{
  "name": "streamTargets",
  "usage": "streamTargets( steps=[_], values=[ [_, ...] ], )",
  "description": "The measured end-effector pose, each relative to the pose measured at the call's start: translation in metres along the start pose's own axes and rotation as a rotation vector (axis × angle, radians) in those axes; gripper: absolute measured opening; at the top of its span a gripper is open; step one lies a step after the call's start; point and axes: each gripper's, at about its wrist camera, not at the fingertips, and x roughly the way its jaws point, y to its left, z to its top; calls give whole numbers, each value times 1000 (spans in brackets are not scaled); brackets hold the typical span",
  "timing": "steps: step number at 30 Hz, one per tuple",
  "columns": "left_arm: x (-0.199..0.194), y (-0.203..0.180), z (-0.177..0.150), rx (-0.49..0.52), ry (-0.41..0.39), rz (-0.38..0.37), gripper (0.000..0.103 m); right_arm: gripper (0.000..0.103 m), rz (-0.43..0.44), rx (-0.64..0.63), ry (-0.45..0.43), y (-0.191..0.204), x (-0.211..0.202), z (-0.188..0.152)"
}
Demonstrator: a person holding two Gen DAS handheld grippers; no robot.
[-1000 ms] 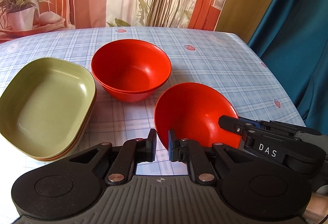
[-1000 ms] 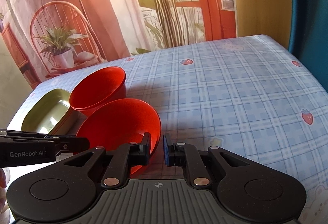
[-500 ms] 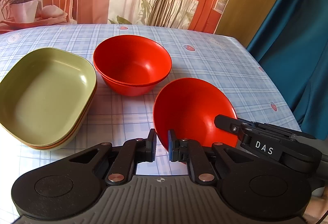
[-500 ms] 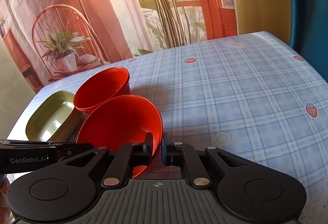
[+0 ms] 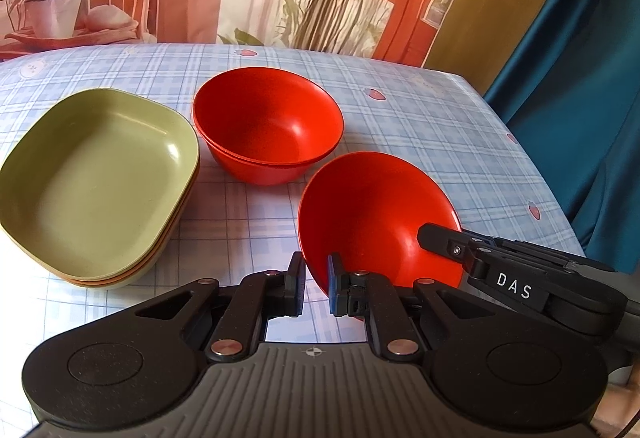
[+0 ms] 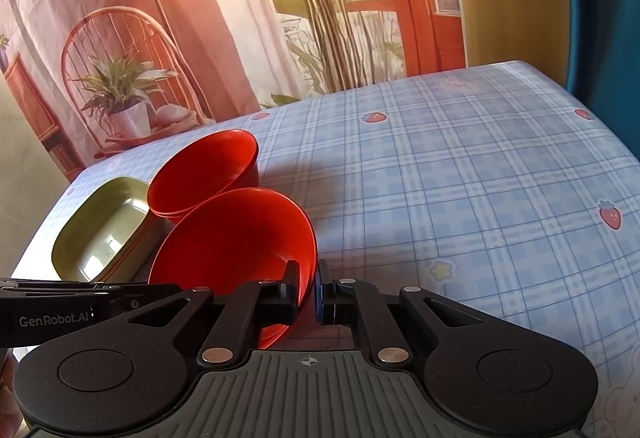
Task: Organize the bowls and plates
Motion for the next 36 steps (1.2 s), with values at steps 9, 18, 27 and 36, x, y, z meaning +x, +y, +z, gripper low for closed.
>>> streamTargets(
  steps=[9,18,27,36],
  values=[
    [-17,3,7,-23,-37,-28,12,7,2,-5,-25,9,-7,13],
    [-31,9,15,-41,-83,-49,12,7,12,-19,-51,19,-12,30],
    [-29,20,35,-46,-114,-51,12,7,24,-52,-67,33,-3,54],
    [-23,32,64,-29,-152,-12,12,8,30,-87,-76,48,21,77]
  ],
)
